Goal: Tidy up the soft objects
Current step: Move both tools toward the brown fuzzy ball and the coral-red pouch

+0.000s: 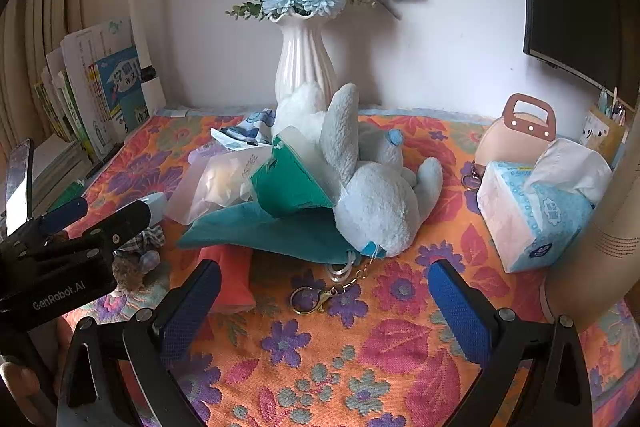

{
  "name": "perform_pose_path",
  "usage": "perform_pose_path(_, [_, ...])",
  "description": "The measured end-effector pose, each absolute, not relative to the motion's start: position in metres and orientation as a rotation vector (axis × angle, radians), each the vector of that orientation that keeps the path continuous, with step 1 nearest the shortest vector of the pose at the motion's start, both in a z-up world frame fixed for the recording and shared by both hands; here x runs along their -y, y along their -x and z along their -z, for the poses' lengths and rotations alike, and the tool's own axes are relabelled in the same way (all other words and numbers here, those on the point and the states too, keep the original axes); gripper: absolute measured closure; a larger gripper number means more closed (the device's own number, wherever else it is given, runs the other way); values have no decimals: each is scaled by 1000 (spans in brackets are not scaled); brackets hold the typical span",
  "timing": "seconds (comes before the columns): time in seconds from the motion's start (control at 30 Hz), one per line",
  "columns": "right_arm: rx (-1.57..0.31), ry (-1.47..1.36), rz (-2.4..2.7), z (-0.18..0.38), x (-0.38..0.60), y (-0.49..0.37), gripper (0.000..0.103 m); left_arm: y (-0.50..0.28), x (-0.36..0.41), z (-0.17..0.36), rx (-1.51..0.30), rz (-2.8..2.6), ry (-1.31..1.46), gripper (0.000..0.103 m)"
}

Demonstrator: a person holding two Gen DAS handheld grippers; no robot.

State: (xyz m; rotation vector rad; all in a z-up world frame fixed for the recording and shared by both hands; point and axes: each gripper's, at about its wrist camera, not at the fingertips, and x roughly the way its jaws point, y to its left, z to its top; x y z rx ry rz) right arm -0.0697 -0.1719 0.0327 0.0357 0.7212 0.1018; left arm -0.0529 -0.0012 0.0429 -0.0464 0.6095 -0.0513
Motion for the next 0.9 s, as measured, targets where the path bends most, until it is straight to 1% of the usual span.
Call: perform_pose_path(0.9, [-740, -8, -97, -33, 169, 68, 0, 52, 0, -40, -620, 54, 49, 1])
